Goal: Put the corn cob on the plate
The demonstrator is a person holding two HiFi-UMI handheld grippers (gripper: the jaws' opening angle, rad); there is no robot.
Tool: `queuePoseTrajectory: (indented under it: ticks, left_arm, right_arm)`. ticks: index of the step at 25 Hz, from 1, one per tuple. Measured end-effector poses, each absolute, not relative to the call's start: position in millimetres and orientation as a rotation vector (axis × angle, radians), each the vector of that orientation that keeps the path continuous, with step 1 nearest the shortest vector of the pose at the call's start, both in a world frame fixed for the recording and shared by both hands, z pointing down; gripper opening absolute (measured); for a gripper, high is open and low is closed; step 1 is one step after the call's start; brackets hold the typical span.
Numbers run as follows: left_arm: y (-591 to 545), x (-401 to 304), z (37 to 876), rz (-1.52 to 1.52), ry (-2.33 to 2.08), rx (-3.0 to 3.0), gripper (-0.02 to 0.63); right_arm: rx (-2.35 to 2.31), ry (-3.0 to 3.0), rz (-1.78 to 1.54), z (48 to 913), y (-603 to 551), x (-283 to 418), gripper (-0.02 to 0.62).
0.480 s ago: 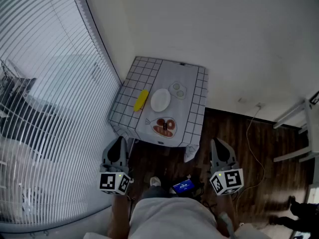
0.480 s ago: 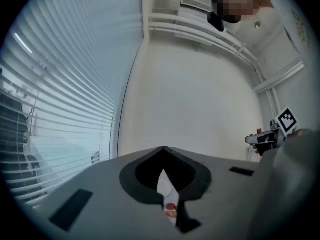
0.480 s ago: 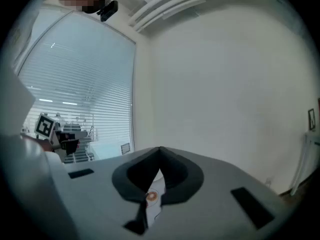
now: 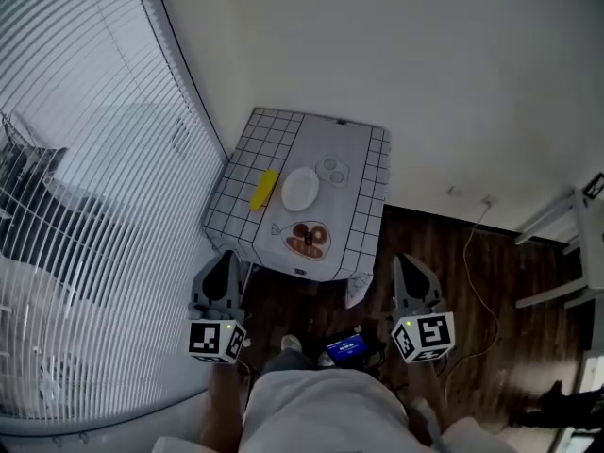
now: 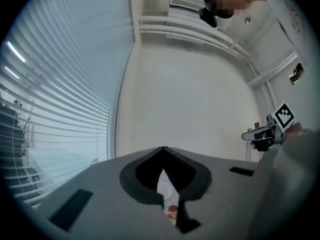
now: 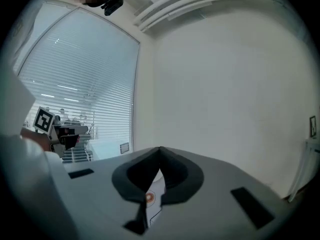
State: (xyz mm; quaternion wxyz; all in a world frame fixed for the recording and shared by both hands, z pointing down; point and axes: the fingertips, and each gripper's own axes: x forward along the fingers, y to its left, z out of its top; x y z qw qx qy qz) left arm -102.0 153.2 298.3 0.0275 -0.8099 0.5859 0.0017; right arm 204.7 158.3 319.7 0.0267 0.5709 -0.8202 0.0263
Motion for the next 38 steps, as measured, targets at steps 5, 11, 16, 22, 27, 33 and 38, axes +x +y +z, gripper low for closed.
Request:
queuePoseTrajectory:
  ticks: [5,11,16,22,27,33,38]
  left_arm:
    - [148,-102,304,-0.028,1.825,-2.481,0.008]
    - [144,-97,301,0.034,1.822,-2.54,0.008]
    - [137,-97,305,0.036,1.855,-2.507,0.008]
    - [111,-98,319,0.037,1.899,-2.543,0.008]
    - [78,-105,332,-0.025,1.923,-2.511,0.008]
    - [30,-111,341,-0.136,1.859,-2.503,0.008]
    - [-12,-122,353,-0.172,1.842,-2.525,0.008]
  right_arm:
    - [1.785,-2.549,0.089,320,155,210,0.006]
    - [1.703,-3.074,0.466,288,159,215,0.006]
    - [1.656,-2.928,0.332,306,144,199,0.006]
    - [1.68,-2.759,0.269,325,116,196,0.006]
    - [1.686,-2.661,0.166,333,82,187,0.006]
    - [1.647,-2.634,0.105,340,31,160,0.006]
    - [1.58,-2.628,0.101,352,-8,131,0.006]
